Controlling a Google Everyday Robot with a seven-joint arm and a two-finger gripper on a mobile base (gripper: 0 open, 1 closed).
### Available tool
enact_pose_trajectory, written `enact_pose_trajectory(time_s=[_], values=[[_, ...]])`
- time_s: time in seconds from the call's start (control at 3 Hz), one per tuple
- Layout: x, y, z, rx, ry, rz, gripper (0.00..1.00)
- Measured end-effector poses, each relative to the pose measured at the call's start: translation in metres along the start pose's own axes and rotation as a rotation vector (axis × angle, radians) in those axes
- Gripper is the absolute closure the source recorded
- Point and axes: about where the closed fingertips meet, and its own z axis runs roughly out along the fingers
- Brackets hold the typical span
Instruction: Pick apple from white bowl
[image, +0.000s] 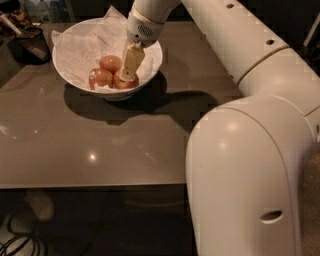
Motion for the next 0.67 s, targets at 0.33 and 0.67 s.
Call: enact_pose_trajectory(time_s=[0.33,0.67], values=[[-0.0020,-0.0072,0.0020,0.006,0.013,-0.016,0.41],[-0.0032,-0.0132,0.0078,0.003,0.022,-0.024,0.41]])
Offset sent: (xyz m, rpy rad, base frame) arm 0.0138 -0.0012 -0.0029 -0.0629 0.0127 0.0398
